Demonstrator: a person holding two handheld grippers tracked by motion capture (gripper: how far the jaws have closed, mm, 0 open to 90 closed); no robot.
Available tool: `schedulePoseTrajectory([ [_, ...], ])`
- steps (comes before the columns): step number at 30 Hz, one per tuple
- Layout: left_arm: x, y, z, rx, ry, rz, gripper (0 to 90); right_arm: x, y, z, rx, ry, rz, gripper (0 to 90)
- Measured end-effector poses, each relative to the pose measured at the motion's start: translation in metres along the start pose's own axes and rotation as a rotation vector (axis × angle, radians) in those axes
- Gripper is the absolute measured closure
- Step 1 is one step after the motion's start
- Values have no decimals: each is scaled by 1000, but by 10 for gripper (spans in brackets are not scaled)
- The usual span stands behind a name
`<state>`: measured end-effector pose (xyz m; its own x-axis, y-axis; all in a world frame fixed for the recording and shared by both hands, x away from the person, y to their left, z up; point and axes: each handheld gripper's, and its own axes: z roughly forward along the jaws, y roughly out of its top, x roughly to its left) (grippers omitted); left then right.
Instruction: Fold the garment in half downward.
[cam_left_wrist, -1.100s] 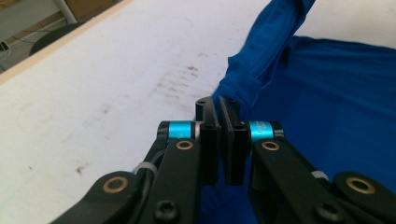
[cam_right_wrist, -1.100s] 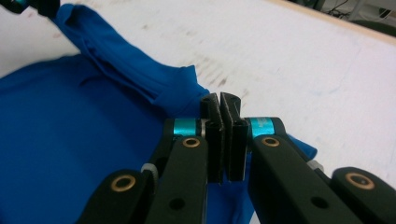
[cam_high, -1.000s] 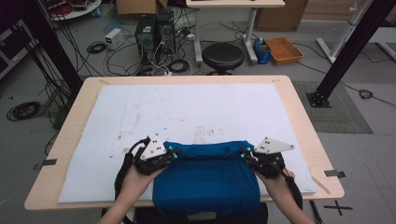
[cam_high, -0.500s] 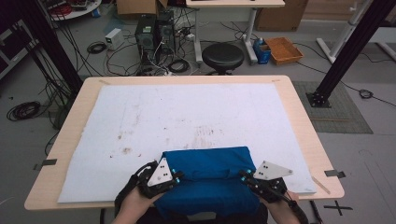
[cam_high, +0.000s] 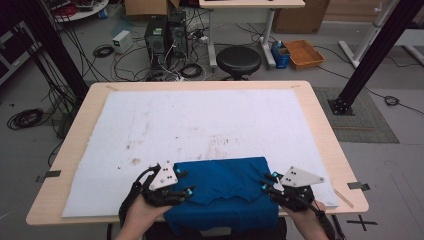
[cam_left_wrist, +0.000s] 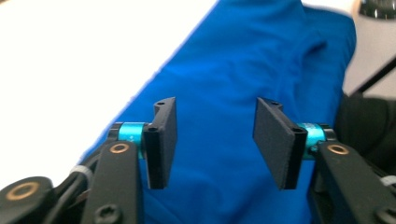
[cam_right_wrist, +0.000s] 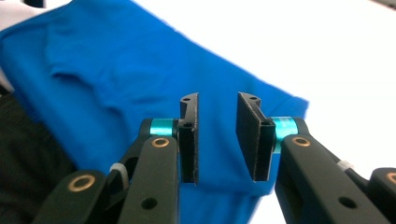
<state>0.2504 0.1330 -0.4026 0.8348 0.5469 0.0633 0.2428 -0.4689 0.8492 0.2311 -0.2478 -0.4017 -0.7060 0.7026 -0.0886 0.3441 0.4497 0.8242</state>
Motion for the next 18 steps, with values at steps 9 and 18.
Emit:
schedulePoseTrajectory([
  [9,54,7,18,7,91,-193,443,-52,24,19,-27,-75,140,614],
  [18,80,-10,39,122,113,-340,439,-80,15,65,77,-50,266,583],
])
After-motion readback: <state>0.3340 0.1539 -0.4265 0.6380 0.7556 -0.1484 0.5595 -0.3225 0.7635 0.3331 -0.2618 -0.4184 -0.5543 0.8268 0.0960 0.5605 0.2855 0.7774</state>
